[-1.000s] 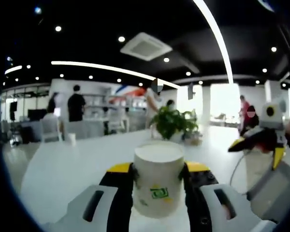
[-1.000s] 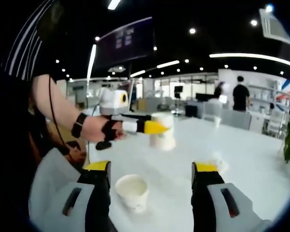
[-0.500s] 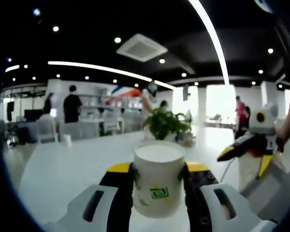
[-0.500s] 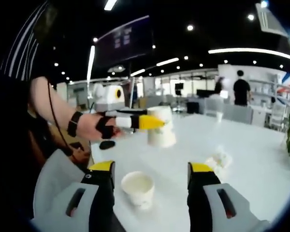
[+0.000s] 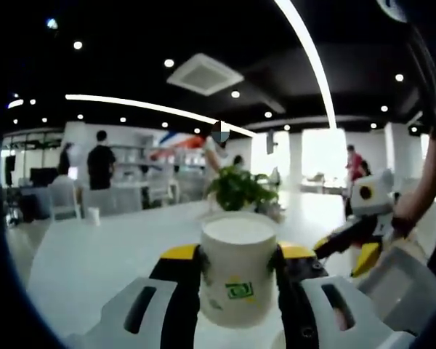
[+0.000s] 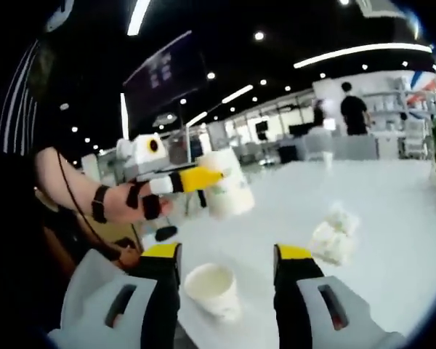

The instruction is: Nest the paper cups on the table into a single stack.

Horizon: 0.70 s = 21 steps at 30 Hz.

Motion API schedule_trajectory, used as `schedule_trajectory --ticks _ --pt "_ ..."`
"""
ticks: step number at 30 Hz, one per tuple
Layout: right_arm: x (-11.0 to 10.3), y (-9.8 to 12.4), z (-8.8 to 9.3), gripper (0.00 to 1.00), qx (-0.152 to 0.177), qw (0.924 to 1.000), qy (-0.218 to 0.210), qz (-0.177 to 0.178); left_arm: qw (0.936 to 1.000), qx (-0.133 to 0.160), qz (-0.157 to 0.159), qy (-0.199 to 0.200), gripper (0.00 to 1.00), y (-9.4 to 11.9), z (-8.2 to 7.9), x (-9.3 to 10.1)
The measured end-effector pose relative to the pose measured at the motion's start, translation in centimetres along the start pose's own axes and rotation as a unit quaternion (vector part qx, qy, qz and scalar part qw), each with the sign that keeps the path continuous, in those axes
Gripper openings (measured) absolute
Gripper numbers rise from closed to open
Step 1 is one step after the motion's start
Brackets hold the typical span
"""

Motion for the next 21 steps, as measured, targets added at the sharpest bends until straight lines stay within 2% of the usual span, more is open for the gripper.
schedule_trajectory --ticks 10,21 --pt "0.6 -1.6 -0.2 0.44 0.021 0.9987 -0.041 -0.024 0.9997 0.007 0.024 0.002 0.39 0.3 -0.7 1.1" --pt "0.7 -3.3 -0.8 0.42 0.013 0.9982 -0.035 -0.047 0.9986 0.008 0.053 0.0 0.39 0.3 -1.1 2.5"
Point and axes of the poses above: the point that each gripper's makers call its tool centre point, and the gripper's own axes: y roughly backward along the fingers, x roughly to its right, z roughly out of its underside, the point moved 4 cm from there along y, roughly backward along the fingers, and after that the axes turned 15 degrees about -z, right-handed, at the moved point
